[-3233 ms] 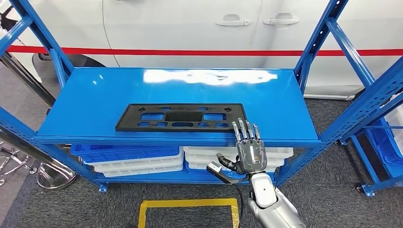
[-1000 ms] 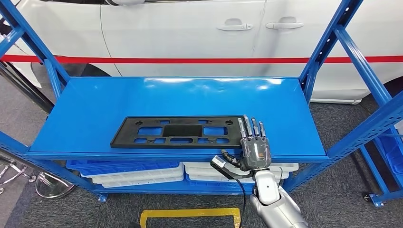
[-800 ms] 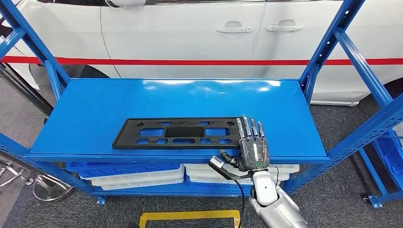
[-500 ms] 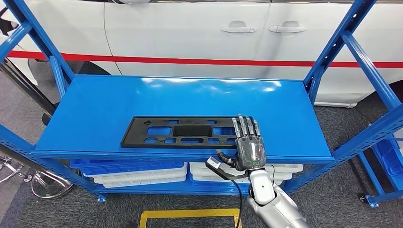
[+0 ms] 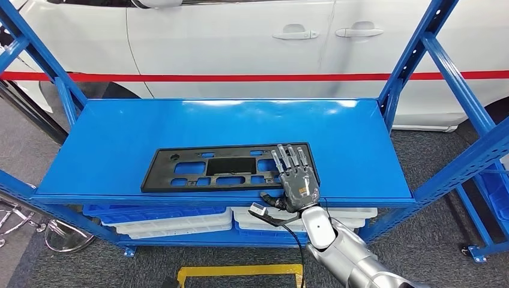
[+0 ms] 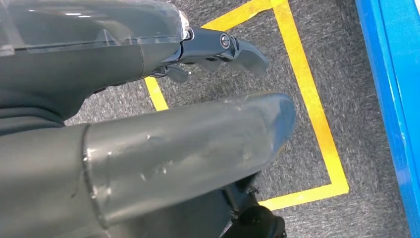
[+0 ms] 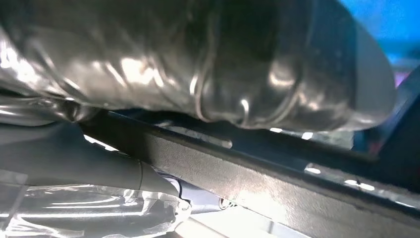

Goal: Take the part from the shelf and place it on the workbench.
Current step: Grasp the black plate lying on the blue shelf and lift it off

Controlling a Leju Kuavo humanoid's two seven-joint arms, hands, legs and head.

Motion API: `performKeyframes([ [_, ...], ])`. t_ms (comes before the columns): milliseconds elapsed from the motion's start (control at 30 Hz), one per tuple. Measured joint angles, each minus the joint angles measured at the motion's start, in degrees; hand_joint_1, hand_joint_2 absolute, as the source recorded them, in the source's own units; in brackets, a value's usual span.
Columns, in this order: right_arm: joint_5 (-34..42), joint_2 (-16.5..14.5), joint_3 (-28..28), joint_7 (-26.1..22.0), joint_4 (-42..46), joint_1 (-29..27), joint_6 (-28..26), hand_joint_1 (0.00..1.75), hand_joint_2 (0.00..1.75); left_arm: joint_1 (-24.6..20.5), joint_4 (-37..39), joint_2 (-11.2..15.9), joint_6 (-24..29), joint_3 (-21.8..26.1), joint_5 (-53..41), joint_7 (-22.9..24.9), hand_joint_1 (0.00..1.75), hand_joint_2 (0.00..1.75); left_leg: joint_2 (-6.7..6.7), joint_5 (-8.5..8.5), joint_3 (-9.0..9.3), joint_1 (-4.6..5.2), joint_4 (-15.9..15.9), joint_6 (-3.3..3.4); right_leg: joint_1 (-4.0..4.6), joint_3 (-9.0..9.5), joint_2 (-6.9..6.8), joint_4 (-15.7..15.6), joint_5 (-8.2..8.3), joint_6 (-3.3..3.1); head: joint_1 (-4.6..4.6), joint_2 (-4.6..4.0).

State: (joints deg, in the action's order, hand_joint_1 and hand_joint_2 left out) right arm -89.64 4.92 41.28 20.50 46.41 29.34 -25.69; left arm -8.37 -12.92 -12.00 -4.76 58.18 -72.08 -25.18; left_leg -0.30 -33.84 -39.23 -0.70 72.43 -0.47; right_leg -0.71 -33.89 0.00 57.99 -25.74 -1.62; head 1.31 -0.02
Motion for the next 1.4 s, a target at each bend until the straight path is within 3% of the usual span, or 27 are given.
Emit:
performKeyframes([
  [33, 0.0, -0.1, 0.5, -0.1, -0.6, 0.2, 0.0, 0.00, 0.00, 0.0, 0.0, 0.0, 0.0, 0.0, 0.0, 0.0, 0.00, 0.00, 0.00, -0.06, -0.93, -0.01, 1.7, -0.05, 0.04, 0.00, 0.01, 0.1, -0.05, -0.03, 0.00, 0.00],
  [67, 0.0, -0.3, 0.9, -0.1, -1.2, 0.3, 0.0, 0.00, 0.00, 0.0, 0.0, 0.0, 0.0, 0.0, 0.0, 0.0, 0.00, 0.00, 0.00, 1.02, -0.80, 0.00, 1.0, -0.01, 0.06, 0.01, 0.03, 0.2, -0.11, -0.03, 0.00, 0.00],
  [133, 0.0, -0.6, 1.9, -0.4, -2.3, 0.9, 0.1, 0.00, 0.00, -0.1, 0.0, 0.0, 0.0, -0.1, 0.0, -0.1, 0.00, 0.00, 0.01, 5.18, 2.32, 0.03, -6.1, 0.43, 0.07, 0.06, 0.15, 0.4, -0.29, 0.13, 0.00, 0.00],
  [200, 0.0, -0.9, 3.3, -0.6, -3.5, 1.9, 0.1, 0.00, 0.00, -0.3, 0.0, 0.0, 0.0, -0.2, 0.0, -0.2, 0.00, 0.00, 0.01, 7.60, 5.42, 0.26, -12.8, 0.99, 0.23, -0.07, 0.27, 0.7, -0.46, 0.58, 0.00, -0.01],
  [267, 0.0, -1.1, 5.1, -0.6, -4.7, 2.8, 0.0, 0.00, 0.00, -0.5, 0.0, 0.0, 0.0, -0.3, 0.1, -0.3, 0.00, 0.00, -0.05, 7.67, 6.11, 0.52, -14.4, 1.33, 0.30, -0.19, 0.31, 0.7, -0.40, 1.18, 0.00, -0.01],
  [367, 0.0, -1.2, 7.1, -0.5, -6.1, 3.6, -0.3, 0.00, 0.00, -0.6, 0.0, 0.0, 0.0, -0.6, 0.1, -0.4, 0.00, 0.00, -0.05, 8.31, 6.45, 0.11, -15.2, 2.20, 0.23, -0.37, 0.28, 1.4, -1.09, 2.08, -0.01, -0.01],
  [400, 0.0, -1.2, 7.5, -0.4, -6.5, 3.9, -0.4, 0.00, 0.00, -0.6, 0.0, 0.0, 0.0, -0.6, 0.1, -0.5, 0.00, 0.00, 0.01, 8.52, 6.59, -0.05, -15.5, 2.51, 0.19, -1.19, 0.26, 3.2, -2.35, 2.31, -0.02, -0.01],
  [467, 0.0, -1.2, 8.2, -0.1, -7.3, 4.2, -0.6, 0.00, 0.00, -0.6, 0.0, 0.0, 0.0, -0.8, 0.1, -0.5, 0.00, 0.00, 0.13, 8.60, 6.57, -0.06, -15.7, 2.83, -0.02, -4.37, 0.25, 9.9, -5.91, 2.66, -0.03, -0.01],
  [533, 0.0, -1.2, 8.9, 0.8, -7.8, 4.4, -0.9, 0.00, 0.00, -0.6, 0.0, 0.0, 0.0, -1.1, 0.1, -0.5, 0.00, 0.00, 0.14, 8.56, 6.53, -0.06, -15.6, 2.87, -0.27, -6.94, 0.22, 15.1, -7.43, 2.98, -0.02, -0.01],
  [567, 0.0, -1.2, 9.4, 1.4, -8.0, 4.6, -1.2, 0.00, 0.00, -0.6, 0.0, 0.0, 0.0, -1.2, 0.1, -0.5, 0.00, 0.00, 0.11, 8.51, 6.53, -0.07, -15.5, 2.84, -0.42, -6.93, 0.19, 14.9, -6.59, 3.10, -0.03, -0.01],
  [600, 0.0, -1.2, 9.9, 2.3, -8.2, 4.8, -1.5, 0.00, 0.00, -0.6, 0.0, -0.1, 0.0, -1.3, 0.1, -0.5, 0.00, 0.00, 0.06, 8.43, 6.57, -0.11, -15.4, 2.74, -0.59, -5.94, 0.16, 12.8, -4.88, 3.17, -0.02, -0.01],
  [633, 0.0, -1.2, 10.5, 3.6, -8.3, 5.1, -1.8, 0.00, 0.00, -0.6, 0.0, -0.1, 0.0, -1.3, 0.1, -0.5, 0.00, 0.00, 0.02, 8.31, 6.60, -0.14, -15.3, 2.57, -0.73, -4.25, 0.11, 9.2, -2.81, 3.19, -0.02, -0.01],
  [700, 0.0, -1.2, 12.1, 7.1, -8.3, 6.0, -2.6, 0.00, 0.00, -0.6, 0.0, -0.3, 0.0, -1.4, 0.1, -0.5, 0.00, 0.00, -0.05, 7.98, 6.38, 0.01, -14.8, 1.99, -0.63, -1.36, 0.11, 2.9, -0.41, 2.91, -0.01, -0.01],
  [733, 0.0, -1.2, 13.0, 8.9, -8.2, 6.5, -2.9, 0.00, 0.00, -0.7, 0.0, -0.3, 0.0, -1.5, 0.2, -0.6, 0.00, 0.00, -0.05, 7.86, 6.24, 0.08, -14.6, 1.65, -0.49, -0.77, 0.15, 1.5, -0.15, 2.66, 0.01, -0.01],
  [867, 0.0, -0.9, 16.1, 13.5, -7.7, 8.0, -3.0, 0.00, 0.00, -0.8, 0.0, -0.4, 0.0, -1.5, 0.2, -0.6, 0.00, 0.00, 0.01, 7.12, 5.83, -0.03, -13.8, 0.36, -0.40, -0.68, 0.23, 0.7, -0.14, 1.20, 0.01, -0.01],
  [933, 0.0, -0.7, 16.9, 14.8, -7.4, 8.6, -2.9, 0.00, 0.00, -0.8, 0.0, -0.4, 0.0, -1.5, 0.2, -0.6, 0.00, 0.00, 0.06, 4.33, 3.78, -0.17, -9.2, -0.09, -0.52, -0.55, 0.16, 0.5, 0.03, 0.51, 0.01, 0.00],
  [1000, 0.0, -0.7, 17.4, 15.4, -7.2, 8.9, -2.7, 0.00, 0.00, -0.8, 0.0, -0.4, 0.0, -1.5, 0.2, -0.6, 0.00, 0.00, 0.07, 1.01, 0.19, -0.20, -1.7, -0.34, -0.36, -0.56, 0.14, 0.5, -0.02, 0.21, 0.02, 0.00],
  [1033, 0.0, -0.6, 17.6, 15.5, -7.1, 8.9, -2.6, 0.00, 0.00, -0.8, 0.0, -0.4, 0.0, -1.5, 0.2, -0.6, 0.00, 0.00, 0.07, 0.36, -1.18, -0.20, 1.0, -0.38, -0.27, -0.54, 0.13, 0.6, -0.07, 0.15, 0.02, 0.00],
  [1067, 0.0, -0.6, 17.7, 15.6, -7.1, 8.9, -2.6, 0.00, 0.00, -0.7, 0.0, -0.4, 0.0, -1.5, 0.2, -0.6, 0.00, 0.00, 0.08, 0.89, -1.58, -0.20, 1.5, -0.33, -0.20, -0.50, 0.14, 0.6, -0.12, 0.13, 0.02, -0.01],
  [1100, 0.0, -0.6, 17.8, 15.6, -7.0, 8.9, -2.6, 0.00, 0.00, -0.6, 0.0, -0.4, 0.0, -1.5, 0.2, -0.6, 0.00, 0.00, 0.08, 2.39, -0.96, -0.20, 0.0, -0.19, -0.14, -0.41, 0.17, 0.7, -0.20, 0.13, 0.02, -0.01],
  [1167, 0.0, -0.5, 17.9, 15.6, -6.8, 9.0, -2.6, 0.00, 0.00, -0.7, 0.0, -0.4, 0.0, -1.5, 0.2, -0.6, 0.00, 0.00, 0.09, 6.33, 2.60, -0.09, -7.7, 0.40, -0.02, -0.12, 0.25, 0.7, -0.42, 0.31, 0.02, -0.01],
  [1200, 0.0, -0.5, 17.9, 15.6, -6.7, 9.1, -2.6, 0.00, 0.00, -0.7, 0.0, -0.4, 0.0, -1.5, 0.2, -0.6, 0.00, 0.00, 0.08, 7.54, 4.20, 0.04, -11.1, 0.71, 0.08, -0.08, 0.28, 0.8, -0.50, 0.50, 0.02, -0.01],
  [1233, 0.0, -0.5, 18.0, 15.6, -6.7, 9.1, -2.6, 0.00, 0.00, -0.8, 0.0, -0.4, 0.0, -1.5, 0.3, -0.6, 0.00, 0.00, 0.04, 8.12, 5.21, 0.20, -13.3, 0.99, 0.14, -0.10, 0.29, 0.8, -0.52, 0.76, 0.01, -0.01],
  [1333, 0.0, -0.5, 18.1, 15.6, -6.6, 9.3, -2.6, 0.00, 0.00, -0.7, 0.0, -0.5, 0.0, -1.6, 0.2, -0.6, 0.00, 0.00, -0.03, 8.35, 5.65, 0.29, -14.6, 1.67, 0.13, -0.10, 0.27, 0.5, -0.39, 1.73, 0.01, -0.01],
  [1400, 0.0, -0.3, 18.2, 15.6, -6.4, 9.5, -2.5, 0.00, 0.00, -0.7, 0.0, -0.5, 0.0, -1.6, 0.3, -0.6, 0.00, 0.00, 0.06, 8.80, 5.99, 0.00, -15.3, 2.34, 0.10, -0.69, 0.26, 2.1, -1.69, 2.27, -0.01, -0.01],
])
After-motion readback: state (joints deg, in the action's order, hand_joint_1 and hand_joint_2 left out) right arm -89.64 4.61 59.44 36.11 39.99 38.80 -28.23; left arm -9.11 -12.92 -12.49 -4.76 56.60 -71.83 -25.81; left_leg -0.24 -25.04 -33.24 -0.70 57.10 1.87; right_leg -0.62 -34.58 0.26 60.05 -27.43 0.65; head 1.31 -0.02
